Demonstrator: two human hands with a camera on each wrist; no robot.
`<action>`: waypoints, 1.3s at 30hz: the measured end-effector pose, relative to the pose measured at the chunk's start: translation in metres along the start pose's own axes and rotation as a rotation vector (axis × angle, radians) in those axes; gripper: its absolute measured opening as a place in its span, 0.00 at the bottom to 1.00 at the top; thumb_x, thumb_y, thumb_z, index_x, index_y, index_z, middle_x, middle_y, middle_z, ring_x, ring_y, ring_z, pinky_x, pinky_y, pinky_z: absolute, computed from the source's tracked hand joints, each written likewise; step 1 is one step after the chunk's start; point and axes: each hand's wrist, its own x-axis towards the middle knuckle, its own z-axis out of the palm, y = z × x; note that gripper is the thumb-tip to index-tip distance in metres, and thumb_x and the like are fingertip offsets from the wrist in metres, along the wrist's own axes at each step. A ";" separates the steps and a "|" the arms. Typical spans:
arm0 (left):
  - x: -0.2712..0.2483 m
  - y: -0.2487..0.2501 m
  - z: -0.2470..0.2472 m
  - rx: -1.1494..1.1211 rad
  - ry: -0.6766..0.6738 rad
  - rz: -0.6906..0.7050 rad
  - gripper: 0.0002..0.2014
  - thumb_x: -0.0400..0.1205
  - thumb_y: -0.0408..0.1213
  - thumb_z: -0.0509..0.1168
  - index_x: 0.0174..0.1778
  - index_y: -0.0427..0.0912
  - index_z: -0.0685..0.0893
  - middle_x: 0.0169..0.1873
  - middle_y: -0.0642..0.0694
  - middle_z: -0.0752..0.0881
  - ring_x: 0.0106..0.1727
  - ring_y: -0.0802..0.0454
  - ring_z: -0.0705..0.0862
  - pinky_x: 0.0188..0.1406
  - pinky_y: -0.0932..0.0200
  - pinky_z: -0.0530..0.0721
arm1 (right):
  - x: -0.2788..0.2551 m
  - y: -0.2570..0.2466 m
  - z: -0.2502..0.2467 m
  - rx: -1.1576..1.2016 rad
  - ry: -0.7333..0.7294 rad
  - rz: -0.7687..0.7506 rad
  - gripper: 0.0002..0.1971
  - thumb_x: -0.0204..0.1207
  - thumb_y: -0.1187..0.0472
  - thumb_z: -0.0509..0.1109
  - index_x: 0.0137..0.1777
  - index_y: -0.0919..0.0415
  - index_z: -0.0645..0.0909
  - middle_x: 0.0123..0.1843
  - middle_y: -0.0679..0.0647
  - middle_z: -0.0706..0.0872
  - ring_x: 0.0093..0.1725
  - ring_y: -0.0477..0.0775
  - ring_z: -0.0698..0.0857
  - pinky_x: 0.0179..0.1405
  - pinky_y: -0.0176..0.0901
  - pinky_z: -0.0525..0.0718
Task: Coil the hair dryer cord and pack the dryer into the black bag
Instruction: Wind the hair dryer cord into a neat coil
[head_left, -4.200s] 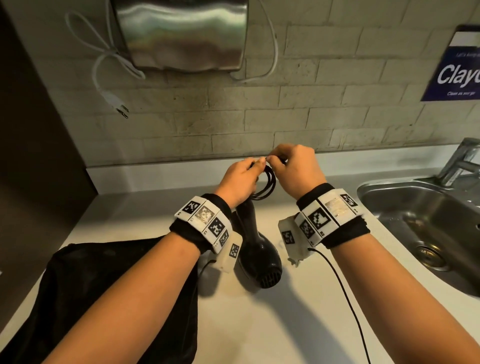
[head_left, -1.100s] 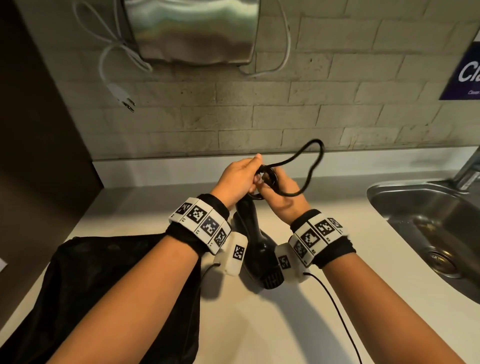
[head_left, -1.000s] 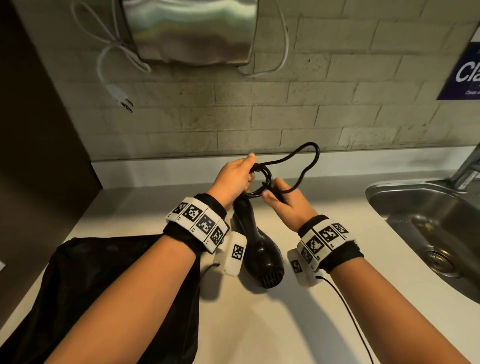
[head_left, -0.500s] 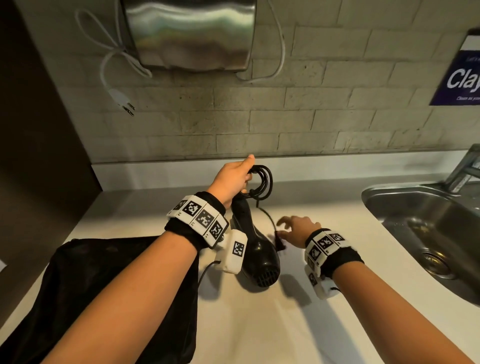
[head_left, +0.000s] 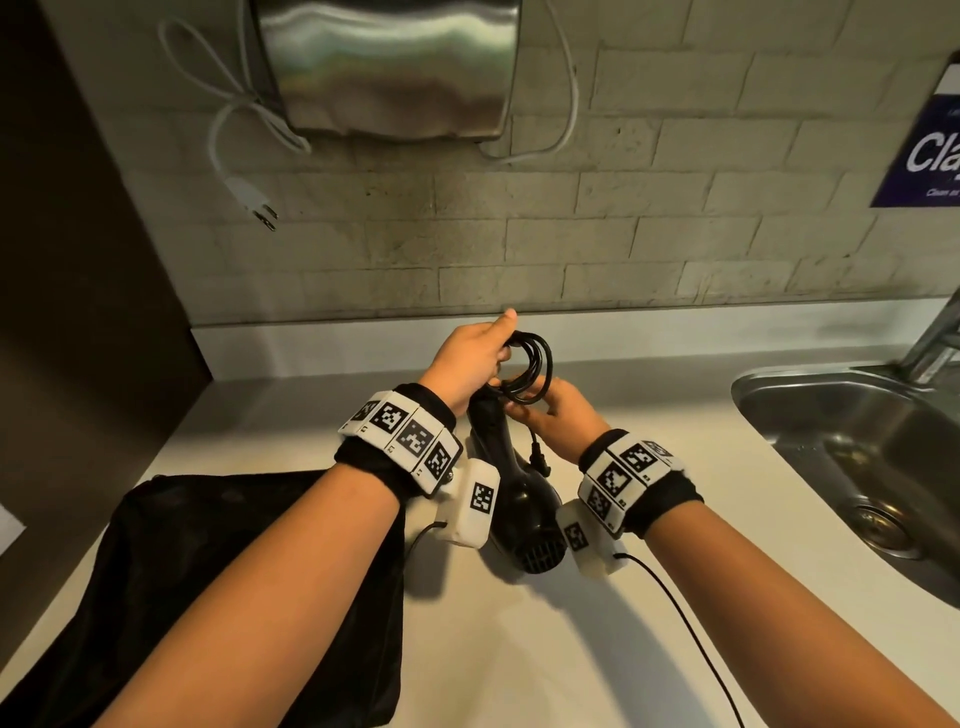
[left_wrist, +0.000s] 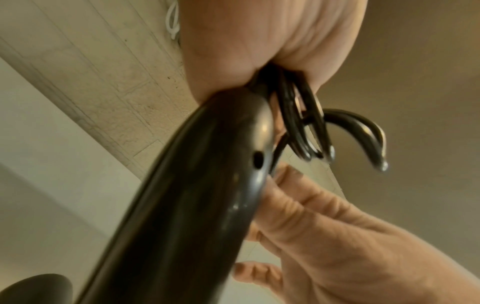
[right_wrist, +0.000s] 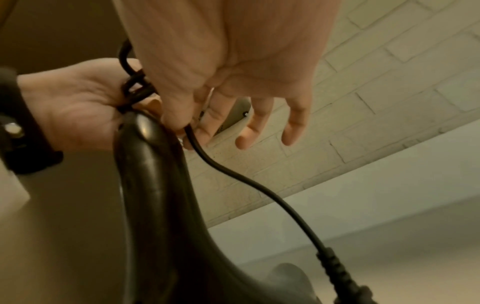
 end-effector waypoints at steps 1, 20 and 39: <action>-0.001 0.000 -0.001 -0.001 -0.002 -0.002 0.19 0.83 0.50 0.57 0.27 0.47 0.69 0.20 0.53 0.67 0.17 0.60 0.62 0.21 0.64 0.63 | -0.002 0.000 -0.001 -0.036 0.004 0.007 0.11 0.74 0.56 0.68 0.55 0.52 0.83 0.55 0.59 0.87 0.60 0.60 0.81 0.64 0.62 0.76; -0.007 -0.001 -0.006 0.011 -0.003 0.025 0.08 0.81 0.37 0.64 0.36 0.49 0.79 0.24 0.53 0.70 0.22 0.59 0.65 0.17 0.70 0.66 | -0.008 0.034 -0.013 -0.403 -0.083 0.276 0.17 0.76 0.57 0.64 0.66 0.47 0.74 0.66 0.49 0.82 0.66 0.55 0.79 0.70 0.54 0.72; -0.009 0.005 0.002 0.230 -0.155 0.106 0.08 0.82 0.39 0.61 0.53 0.47 0.82 0.25 0.52 0.70 0.25 0.58 0.67 0.24 0.65 0.66 | 0.020 -0.027 -0.048 -0.020 0.288 0.000 0.08 0.77 0.68 0.63 0.48 0.72 0.81 0.40 0.56 0.81 0.42 0.52 0.77 0.31 0.25 0.71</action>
